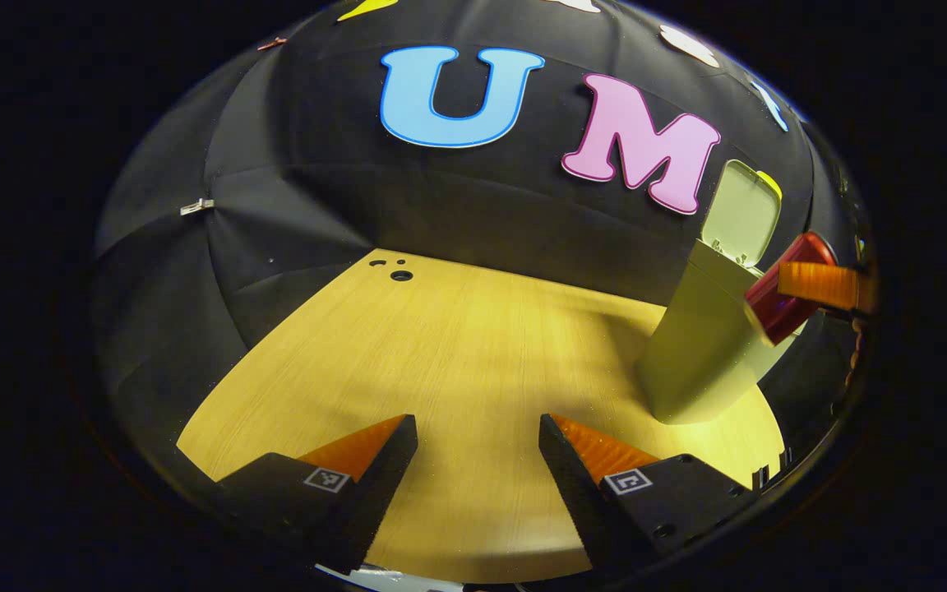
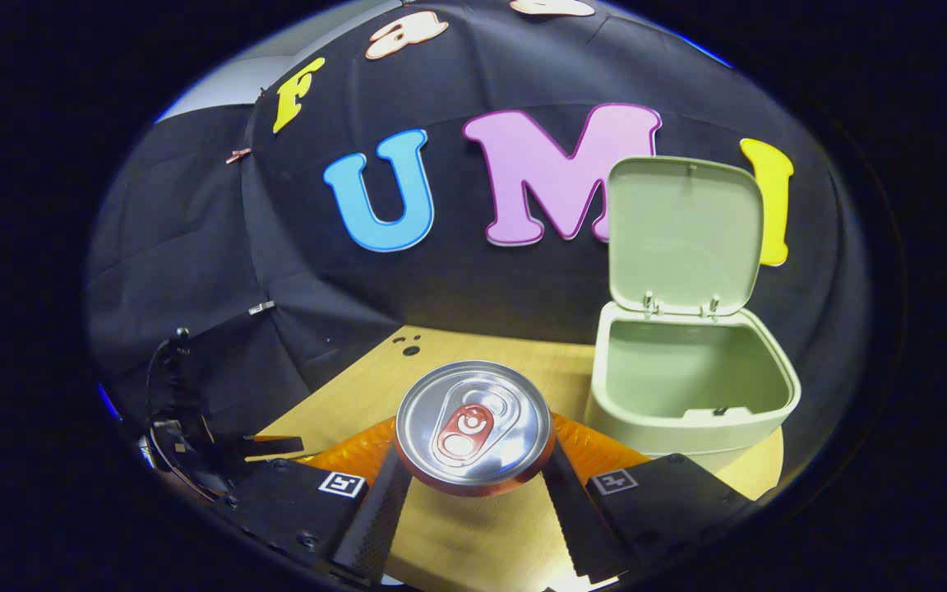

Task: Press the lid of the desktop garbage bin to open it, pick up the crumpled paper on the desktop and throw it into the bin, then pick up the pop can on the desktop and drop it into the bin, and finally close the garbage bin lid.

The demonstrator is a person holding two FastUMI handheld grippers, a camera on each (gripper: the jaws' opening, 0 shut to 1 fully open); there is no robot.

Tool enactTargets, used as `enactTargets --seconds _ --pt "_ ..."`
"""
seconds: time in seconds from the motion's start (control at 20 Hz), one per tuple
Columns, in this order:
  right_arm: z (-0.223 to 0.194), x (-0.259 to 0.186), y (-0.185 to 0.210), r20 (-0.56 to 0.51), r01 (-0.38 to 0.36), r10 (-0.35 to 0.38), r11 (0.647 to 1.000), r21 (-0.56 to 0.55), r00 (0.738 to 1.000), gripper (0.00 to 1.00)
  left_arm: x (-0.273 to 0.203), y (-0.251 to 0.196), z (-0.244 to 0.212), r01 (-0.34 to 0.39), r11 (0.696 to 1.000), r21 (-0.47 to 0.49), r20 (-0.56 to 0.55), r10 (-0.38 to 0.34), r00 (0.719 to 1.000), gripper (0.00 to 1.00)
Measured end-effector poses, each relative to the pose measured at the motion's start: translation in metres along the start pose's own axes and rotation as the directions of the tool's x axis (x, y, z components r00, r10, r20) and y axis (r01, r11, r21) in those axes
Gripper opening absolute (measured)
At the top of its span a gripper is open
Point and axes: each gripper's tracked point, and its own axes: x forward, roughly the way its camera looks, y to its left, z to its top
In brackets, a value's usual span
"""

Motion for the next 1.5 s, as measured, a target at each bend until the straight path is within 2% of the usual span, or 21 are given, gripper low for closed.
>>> enactTargets --seconds 0.3,0.35,0.5,0.7,1.05,1.5 --pt "0.059 -0.009 -0.029 0.107 0.054 -0.054 0.999 0.004 0.993 0.83 0.006 -0.008 -0.015 0.02 1.0 0.01 -0.039 -0.02 0.999 0.96" --pt "0.066 -0.008 -0.036 0.122 0.07 -0.069 0.998 -0.003 0.99 0.83 0.006 -0.008 -0.016 0.018 1.0 0.02 -0.043 -0.017 0.999 0.99" --pt "0.08 -0.003 -0.067 0.144 0.146 -0.136 0.987 -0.063 0.98 0.83 0.007 -0.003 -0.022 0.002 0.998 0.065 -0.052 0.001 0.999 0.96" --pt "0.099 0.004 -0.102 0.182 0.215 -0.203 0.975 -0.054 0.962 0.83 0.002 0.002 -0.024 -0.011 0.999 0.038 -0.045 0.013 0.999 0.96" --pt "0.09 0.018 -0.153 0.16 0.324 -0.304 0.939 -0.117 0.939 0.83 -0.01 0.02 -0.031 -0.083 0.997 -0.006 -0.039 0.083 0.996 0.96" --pt "0.074 0.031 -0.169 0.126 0.365 -0.349 0.921 -0.137 0.929 0.86 -0.015 0.022 -0.033 -0.111 0.994 0.001 -0.042 0.111 0.993 0.96"
